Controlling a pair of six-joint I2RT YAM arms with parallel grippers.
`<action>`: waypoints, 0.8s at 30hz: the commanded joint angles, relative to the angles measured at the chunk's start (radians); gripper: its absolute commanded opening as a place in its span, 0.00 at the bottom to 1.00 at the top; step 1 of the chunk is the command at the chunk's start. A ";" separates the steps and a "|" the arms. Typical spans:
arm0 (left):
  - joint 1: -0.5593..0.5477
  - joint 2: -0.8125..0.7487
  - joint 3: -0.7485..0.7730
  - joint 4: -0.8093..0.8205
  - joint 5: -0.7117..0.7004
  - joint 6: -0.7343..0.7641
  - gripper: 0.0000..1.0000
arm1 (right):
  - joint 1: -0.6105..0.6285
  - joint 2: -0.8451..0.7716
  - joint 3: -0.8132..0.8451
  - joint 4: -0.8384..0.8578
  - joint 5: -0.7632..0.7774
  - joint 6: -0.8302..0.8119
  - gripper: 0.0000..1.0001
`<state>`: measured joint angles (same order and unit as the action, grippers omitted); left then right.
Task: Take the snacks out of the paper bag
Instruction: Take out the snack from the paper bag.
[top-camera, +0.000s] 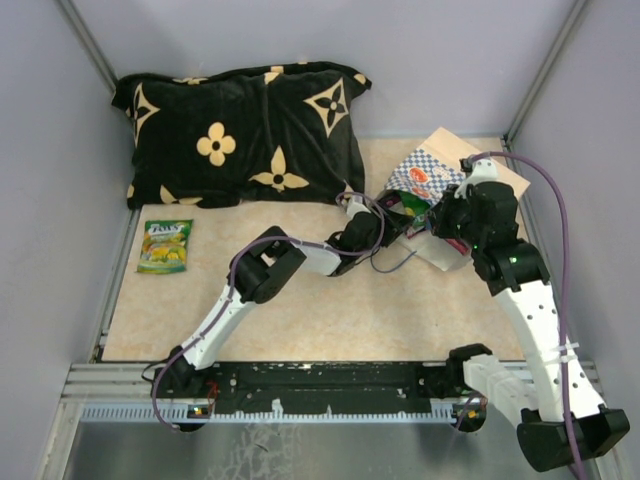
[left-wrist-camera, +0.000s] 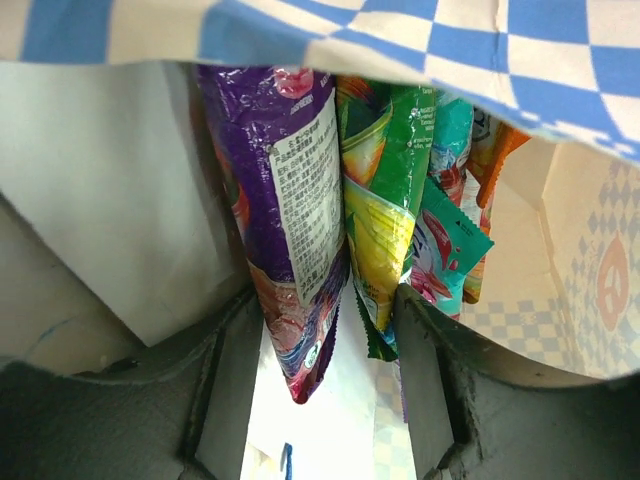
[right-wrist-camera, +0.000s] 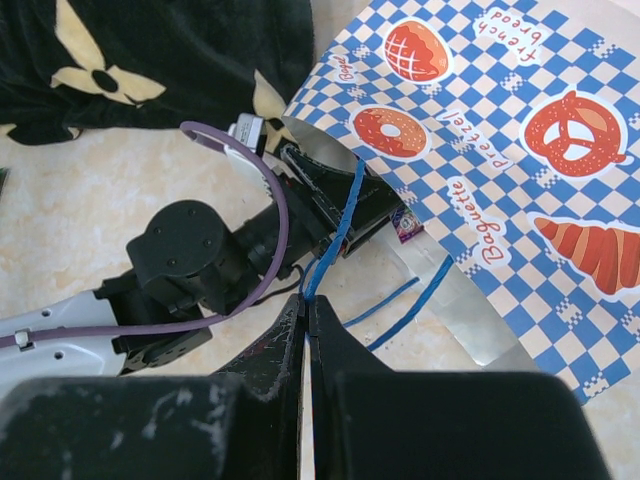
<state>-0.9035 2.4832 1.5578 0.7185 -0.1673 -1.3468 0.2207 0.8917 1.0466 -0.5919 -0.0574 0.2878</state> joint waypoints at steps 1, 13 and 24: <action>-0.005 -0.015 -0.059 -0.012 -0.054 -0.025 0.59 | 0.006 -0.036 0.001 0.048 -0.010 -0.013 0.00; -0.005 -0.036 -0.149 0.015 -0.115 -0.094 0.48 | 0.006 -0.036 -0.013 0.059 -0.015 -0.009 0.00; -0.005 -0.056 -0.230 0.052 -0.146 -0.153 0.49 | 0.006 -0.033 -0.021 0.067 -0.019 -0.007 0.00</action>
<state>-0.9085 2.4329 1.3693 0.8478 -0.2699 -1.4982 0.2207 0.8837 1.0206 -0.5739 -0.0612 0.2886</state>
